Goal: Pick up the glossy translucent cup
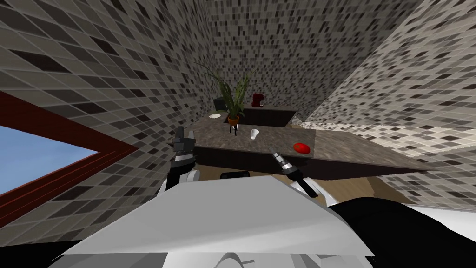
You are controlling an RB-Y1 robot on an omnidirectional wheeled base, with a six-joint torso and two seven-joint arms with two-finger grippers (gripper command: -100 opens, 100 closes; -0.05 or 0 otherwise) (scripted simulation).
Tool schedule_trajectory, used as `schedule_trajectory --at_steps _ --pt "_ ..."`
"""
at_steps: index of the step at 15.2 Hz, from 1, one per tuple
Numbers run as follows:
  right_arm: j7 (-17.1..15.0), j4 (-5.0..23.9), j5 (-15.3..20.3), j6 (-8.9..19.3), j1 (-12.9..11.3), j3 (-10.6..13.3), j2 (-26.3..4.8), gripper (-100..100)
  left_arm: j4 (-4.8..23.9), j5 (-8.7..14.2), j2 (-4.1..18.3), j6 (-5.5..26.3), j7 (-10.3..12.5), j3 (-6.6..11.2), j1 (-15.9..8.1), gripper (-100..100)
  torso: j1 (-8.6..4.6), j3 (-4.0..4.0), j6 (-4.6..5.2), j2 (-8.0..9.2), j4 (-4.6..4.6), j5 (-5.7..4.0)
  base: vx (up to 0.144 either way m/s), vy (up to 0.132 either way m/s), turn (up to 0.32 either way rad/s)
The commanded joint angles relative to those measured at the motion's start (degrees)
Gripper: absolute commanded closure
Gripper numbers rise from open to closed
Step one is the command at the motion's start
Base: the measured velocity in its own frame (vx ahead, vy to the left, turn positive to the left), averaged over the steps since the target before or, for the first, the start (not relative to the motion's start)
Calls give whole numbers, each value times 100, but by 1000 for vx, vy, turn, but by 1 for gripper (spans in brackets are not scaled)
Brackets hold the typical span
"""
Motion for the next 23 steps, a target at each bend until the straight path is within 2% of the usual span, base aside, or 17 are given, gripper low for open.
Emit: schedule_trajectory --at_steps 1,3,4,6,7,9,10,12,13,15,16,18,19,21,22,23 --pt "-65 266 13 33 194 -75 -286 -100 0 0 0 0 0 0 0 0 0 0 0 0 0 0 7 65 159" --pt "-65 266 13 33 194 -75 -492 -100 0 0 0 0 0 0 0 0 1 -1 -3 -1 0 -1 13 69 123" --pt "-118 520 30 71 343 -128 -655 -100 0 0 0 0 0 0 0 0 -2 -1 0 -2 0 -1 17 84 181" --pt "-118 520 30 71 343 -128 -854 -100 0 0 0 0 0 0 0 0 6 -1 -2 -3 -1 1 11 77 107" --pt "-172 775 48 109 496 -180 -1007 -100 0 0 0 0 0 0 0 0 2 -1 -1 -1 0 1 14 72 195" --pt "-172 775 48 109 496 -180 -1218 -100 0 0 0 0 0 0 0 0 3 -1 -3 -2 0 0 10 69 123" --pt "-227 1031 66 145 653 -232 -1380 -100 0 0 0 0 0 0 0 0 -1 -1 -1 -1 0 0 20 83 182" --pt "-227 1031 66 145 653 -232 -1582 -100 0 0 0 0 0 0 0 0 8 -3 -3 -5 -1 1 20 83 125" --pt "-283 1279 84 181 814 -282 -1750 -100 0 0 0 0 0 0 0 0 5 -2 0 -3 -1 1 21 78 167" --pt "-283 1286 84 181 814 -282 -1945 -100 0 0 0 0 0 0 0 0 6 -3 -4 -4 -1 1 15 73 133" --pt "-340 1539 102 215 977 -332 -2097 -100 0 0 0 0 0 0 0 0 2 -1 -1 -2 0 1 15 76 180" --pt "-340 1539 102 215 977 -332 -2307 -100 0 0 0 0 0 0 -1 0 5 -1 -4 -2 0 2 14 69 136" --pt "-397 1789 121 247 1143 -379 -2490 -100 0 0 0 0 0 0 0 0 1 -1 -1 -1 0 0 25 72 147" --pt "-397 1789 121 247 1143 -379 -2664 -100 0 0 0 0 0 0 0 0 8 -3 -4 -6 -1 2 25 77 143" --pt "-455 1934 140 278 1311 -425 -2843 -100 0 0 0 0 0 0 0 0 4 -2 -2 -4 -1 1 15 84 175" --pt "-455 2033 140 278 1311 -425 -2978 -100 0 0 0 0 0 0 -1 0 7 -2 -5 -3 0 2 22 96 197"
